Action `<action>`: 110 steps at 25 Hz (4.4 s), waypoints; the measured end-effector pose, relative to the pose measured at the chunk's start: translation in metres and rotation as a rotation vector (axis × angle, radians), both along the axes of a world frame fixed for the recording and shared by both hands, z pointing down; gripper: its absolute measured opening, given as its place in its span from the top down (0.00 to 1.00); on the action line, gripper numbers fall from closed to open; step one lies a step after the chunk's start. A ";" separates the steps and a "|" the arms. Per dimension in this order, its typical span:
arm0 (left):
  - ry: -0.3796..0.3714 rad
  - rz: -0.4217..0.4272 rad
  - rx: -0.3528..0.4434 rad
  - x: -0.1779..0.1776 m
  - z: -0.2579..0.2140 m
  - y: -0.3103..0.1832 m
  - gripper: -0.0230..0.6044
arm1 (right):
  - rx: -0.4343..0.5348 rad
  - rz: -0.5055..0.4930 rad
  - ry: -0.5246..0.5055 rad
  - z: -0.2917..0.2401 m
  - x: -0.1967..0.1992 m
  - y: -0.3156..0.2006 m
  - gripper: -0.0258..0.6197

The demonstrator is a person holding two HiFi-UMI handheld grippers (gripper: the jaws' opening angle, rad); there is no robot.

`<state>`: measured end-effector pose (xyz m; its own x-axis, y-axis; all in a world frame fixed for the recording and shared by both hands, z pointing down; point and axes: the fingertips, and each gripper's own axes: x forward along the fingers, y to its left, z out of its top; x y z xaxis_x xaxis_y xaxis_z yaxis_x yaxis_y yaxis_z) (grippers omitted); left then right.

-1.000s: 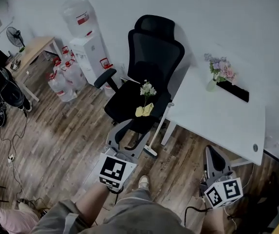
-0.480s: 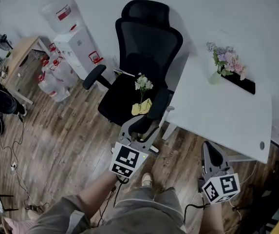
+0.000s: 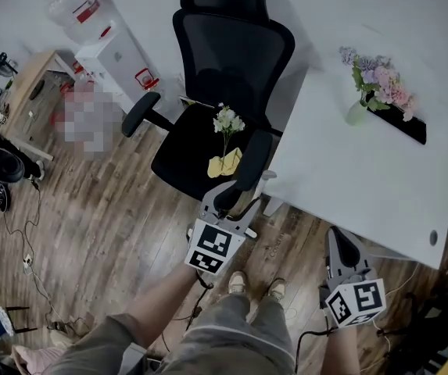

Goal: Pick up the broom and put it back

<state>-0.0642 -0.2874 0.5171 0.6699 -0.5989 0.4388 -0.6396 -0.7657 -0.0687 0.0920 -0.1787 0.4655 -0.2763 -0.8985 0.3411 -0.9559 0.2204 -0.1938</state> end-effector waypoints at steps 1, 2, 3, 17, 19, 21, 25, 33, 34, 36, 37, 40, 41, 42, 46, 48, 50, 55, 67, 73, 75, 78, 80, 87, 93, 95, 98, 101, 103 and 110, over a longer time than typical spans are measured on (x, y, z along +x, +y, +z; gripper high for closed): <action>-0.006 -0.001 -0.008 0.004 0.009 -0.003 0.60 | -0.006 0.000 -0.004 0.007 0.003 -0.002 0.91; -0.011 -0.003 -0.015 0.008 0.019 -0.006 0.60 | -0.013 -0.002 -0.008 0.013 0.006 -0.004 0.91; -0.016 -0.004 -0.022 0.012 0.028 -0.009 0.60 | -0.019 -0.004 -0.011 0.020 0.009 -0.005 0.91; -0.104 -0.030 -0.100 0.030 0.133 -0.036 0.60 | -0.076 -0.044 -0.024 0.099 0.030 -0.007 0.91; -0.118 -0.026 -0.102 0.034 0.142 -0.038 0.60 | -0.081 -0.042 -0.024 0.109 0.034 -0.007 0.91; -0.118 -0.029 -0.100 0.036 0.149 -0.039 0.60 | -0.082 -0.039 -0.031 0.117 0.036 -0.005 0.91; -0.091 -0.048 -0.080 0.040 0.150 -0.041 0.76 | -0.082 -0.039 -0.036 0.126 0.040 0.000 0.91; -0.068 -0.112 -0.068 0.021 0.139 -0.024 0.78 | -0.063 -0.039 -0.027 0.112 0.047 0.013 0.91; -0.062 -0.125 -0.069 0.017 0.136 -0.019 0.78 | -0.060 -0.040 -0.025 0.107 0.048 0.014 0.91; -0.051 -0.151 -0.071 0.007 0.129 -0.008 0.78 | -0.054 -0.043 -0.018 0.097 0.050 0.018 0.91; -0.047 -0.162 -0.072 0.002 0.124 -0.002 0.78 | -0.051 -0.045 -0.015 0.091 0.050 0.021 0.91; -0.034 -0.181 -0.066 -0.008 0.101 0.017 0.78 | -0.036 -0.050 -0.006 0.067 0.049 0.029 0.91; -0.030 -0.181 -0.059 -0.009 0.092 0.022 0.78 | -0.029 -0.051 -0.002 0.058 0.049 0.032 0.91; -0.026 -0.178 -0.050 -0.010 0.081 0.027 0.78 | -0.021 -0.053 0.001 0.048 0.049 0.035 0.91; 0.008 -0.163 -0.003 -0.008 0.029 0.037 0.78 | 0.024 -0.053 -0.001 0.006 0.049 0.039 0.91; 0.027 -0.153 0.019 -0.006 0.001 0.040 0.78 | 0.053 -0.048 0.008 -0.017 0.050 0.041 0.91; 0.036 -0.140 0.035 -0.004 -0.028 0.044 0.78 | 0.083 -0.040 0.020 -0.042 0.051 0.045 0.91; 0.071 -0.113 0.077 0.002 -0.096 0.055 0.78 | 0.173 -0.018 0.044 -0.105 0.058 0.057 0.91; 0.137 -0.014 0.139 -0.006 -0.199 0.111 0.78 | 0.269 0.052 0.051 -0.180 0.075 0.098 0.91; 0.141 -0.011 0.129 -0.010 -0.201 0.123 0.78 | 0.246 0.045 0.055 -0.175 0.072 0.101 0.91; 0.139 -0.005 0.120 -0.008 -0.199 0.125 0.78 | 0.237 0.040 0.059 -0.171 0.069 0.100 0.91; 0.139 0.001 0.112 -0.004 -0.198 0.129 0.78 | 0.230 0.036 0.067 -0.169 0.068 0.098 0.91; 0.136 0.005 0.106 0.000 -0.195 0.130 0.78 | 0.226 0.039 0.067 -0.167 0.070 0.098 0.91; 0.080 0.047 0.042 0.024 -0.153 0.141 0.78 | 0.195 0.056 0.077 -0.152 0.073 0.105 0.91; 0.034 0.093 -0.027 0.047 -0.109 0.150 0.78 | 0.118 0.094 0.060 -0.112 0.085 0.110 0.91; 0.024 0.112 -0.050 0.056 -0.093 0.153 0.78 | 0.082 0.113 0.050 -0.094 0.090 0.113 0.91; 0.013 0.131 -0.092 0.069 -0.066 0.158 0.78 | 0.031 0.130 0.039 -0.068 0.093 0.117 0.91; -0.002 0.141 -0.140 0.081 -0.036 0.162 0.78 | -0.012 0.140 0.031 -0.043 0.095 0.122 0.91; -0.016 0.148 -0.173 0.088 -0.014 0.166 0.79 | -0.038 0.146 0.026 -0.027 0.096 0.124 0.91; -0.067 0.157 -0.283 0.115 0.063 0.173 0.79 | -0.123 0.152 0.053 0.025 0.102 0.131 0.91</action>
<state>0.0513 -0.1141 0.5804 0.7085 -0.3387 0.6191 -0.5135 -0.8492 0.1231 0.1937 -0.0481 0.4906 -0.1194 -0.8793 0.4611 -0.9860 0.0507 -0.1586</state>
